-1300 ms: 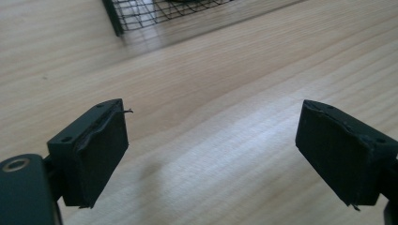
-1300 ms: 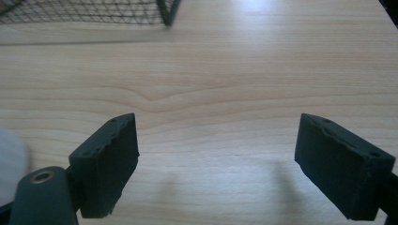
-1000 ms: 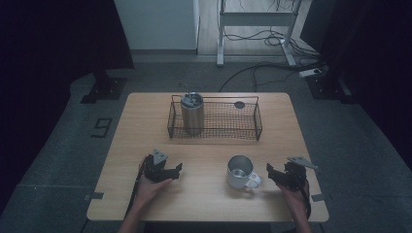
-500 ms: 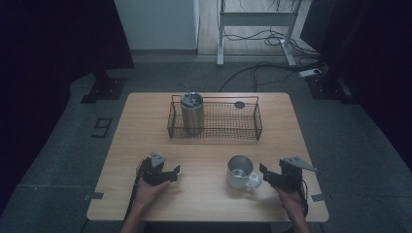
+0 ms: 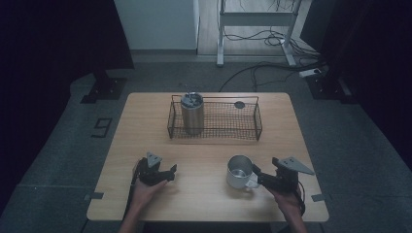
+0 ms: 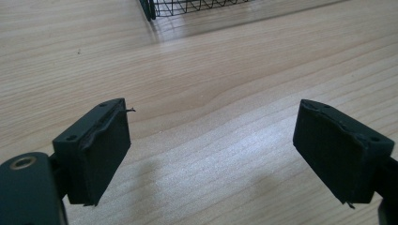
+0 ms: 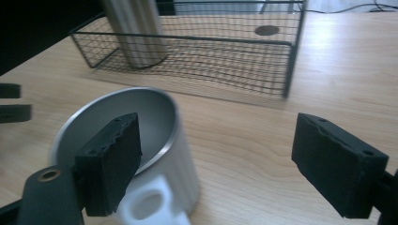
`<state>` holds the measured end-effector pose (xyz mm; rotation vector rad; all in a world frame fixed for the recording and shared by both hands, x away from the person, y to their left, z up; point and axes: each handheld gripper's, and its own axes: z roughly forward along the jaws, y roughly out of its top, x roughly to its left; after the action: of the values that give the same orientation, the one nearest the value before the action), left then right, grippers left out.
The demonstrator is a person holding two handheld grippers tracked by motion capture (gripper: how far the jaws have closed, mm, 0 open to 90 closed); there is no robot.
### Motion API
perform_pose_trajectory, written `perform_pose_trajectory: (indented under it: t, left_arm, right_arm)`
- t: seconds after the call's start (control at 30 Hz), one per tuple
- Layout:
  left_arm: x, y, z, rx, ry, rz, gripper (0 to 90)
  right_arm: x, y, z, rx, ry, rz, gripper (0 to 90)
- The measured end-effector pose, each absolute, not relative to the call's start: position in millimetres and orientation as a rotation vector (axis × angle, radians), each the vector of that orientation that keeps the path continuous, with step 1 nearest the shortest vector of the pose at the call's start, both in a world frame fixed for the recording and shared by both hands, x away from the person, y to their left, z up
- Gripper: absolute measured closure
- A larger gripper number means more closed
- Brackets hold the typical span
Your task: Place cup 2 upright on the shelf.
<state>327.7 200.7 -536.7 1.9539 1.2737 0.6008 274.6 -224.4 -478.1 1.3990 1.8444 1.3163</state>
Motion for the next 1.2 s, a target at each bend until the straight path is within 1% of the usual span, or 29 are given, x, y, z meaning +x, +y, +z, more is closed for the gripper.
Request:
perform_pose_trajectory:
  t: [0.37, 0.73, 0.8, 0.87, 1.2]
  left_arm:
    - [328, 202, -535, 1.945, 1.278, 0.572, 11.6]
    - [329, 201, -536, 1.952, 1.289, 0.563, 11.7]
    - [330, 202, -536, 1.937, 1.296, 0.52, 11.9]
    - [331, 204, -535, 1.902, 1.298, 0.453, 12.0]
    - [331, 205, -535, 1.908, 1.305, 0.467, 12.9]
  right_arm:
    - [266, -200, -475, 1.322, 1.913, 1.347, 15.1]
    - [266, -182, -479, 1.287, 1.969, 1.323, 12.7]
    - [266, -180, -480, 1.282, 1.978, 1.323, 12.2]
    - [267, -178, -481, 1.28, 1.984, 1.317, 10.6]
    - [275, -166, -488, 1.284, 2.035, 1.234, 0.4]
